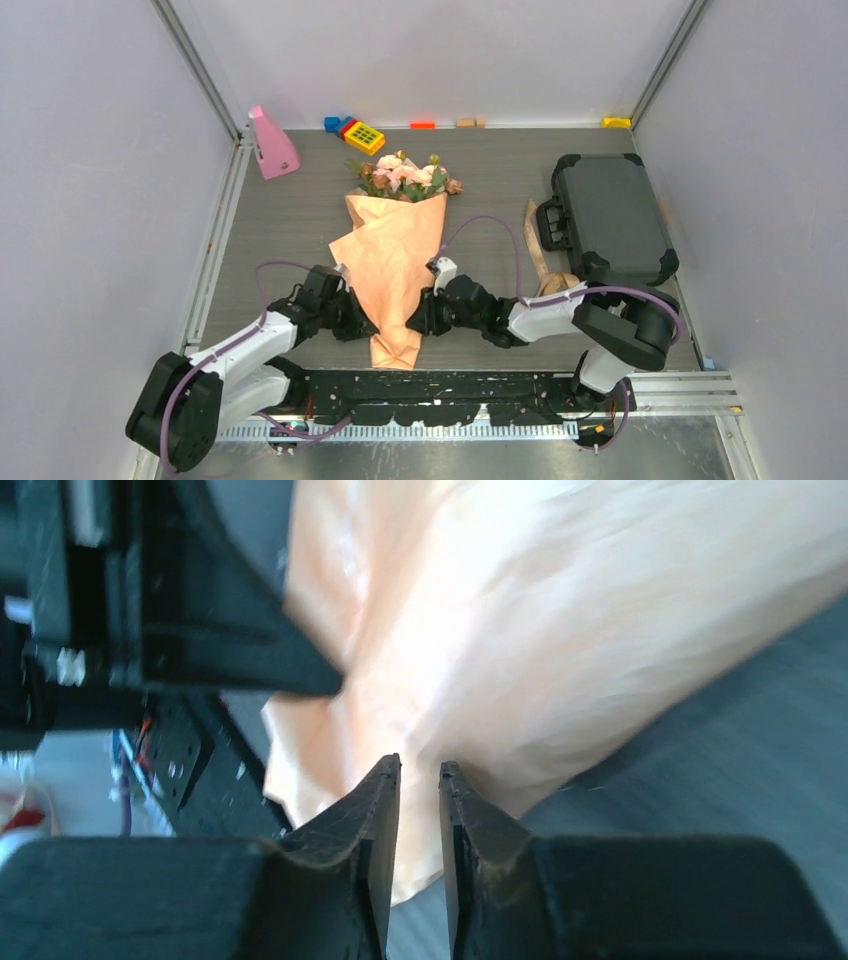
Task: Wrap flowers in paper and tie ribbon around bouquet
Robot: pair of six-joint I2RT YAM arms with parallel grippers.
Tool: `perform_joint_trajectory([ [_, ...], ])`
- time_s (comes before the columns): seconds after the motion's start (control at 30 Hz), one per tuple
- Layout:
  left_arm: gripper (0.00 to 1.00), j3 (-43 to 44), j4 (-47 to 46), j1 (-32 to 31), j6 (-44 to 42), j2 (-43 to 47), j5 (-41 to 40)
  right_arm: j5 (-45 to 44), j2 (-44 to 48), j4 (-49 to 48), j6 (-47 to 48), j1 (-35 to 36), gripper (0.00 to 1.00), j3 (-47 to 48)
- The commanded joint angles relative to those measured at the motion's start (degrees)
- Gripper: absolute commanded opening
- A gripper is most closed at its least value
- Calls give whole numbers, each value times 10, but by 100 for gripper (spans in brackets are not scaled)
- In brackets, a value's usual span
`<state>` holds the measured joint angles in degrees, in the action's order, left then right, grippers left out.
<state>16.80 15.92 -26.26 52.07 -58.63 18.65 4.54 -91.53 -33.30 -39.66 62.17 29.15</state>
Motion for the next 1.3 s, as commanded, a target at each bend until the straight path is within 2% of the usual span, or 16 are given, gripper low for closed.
perform_joint_trajectory([
  [0.0, 0, -14, 67, -5, -29, -27, -44, -2, -9, 18, -31, -62, 24, 19],
  [0.2, 0, -6, 82, -5, -33, -31, -59, 39, -97, -14, -53, -149, 20, 53],
  [0.47, 0, -6, 88, -5, -25, -49, -64, 30, -171, -27, -66, -252, 12, 111],
  [0.73, 0, -4, 98, -5, -15, -58, -75, 67, -255, -38, -97, -341, 8, 177],
  [1.0, 0, -7, 103, -5, -12, -62, -71, 83, -322, 4, -155, -405, 3, 272],
  [1.27, 0, -4, 106, -5, -14, -60, -71, 58, -357, 85, -150, -433, 1, 365],
])
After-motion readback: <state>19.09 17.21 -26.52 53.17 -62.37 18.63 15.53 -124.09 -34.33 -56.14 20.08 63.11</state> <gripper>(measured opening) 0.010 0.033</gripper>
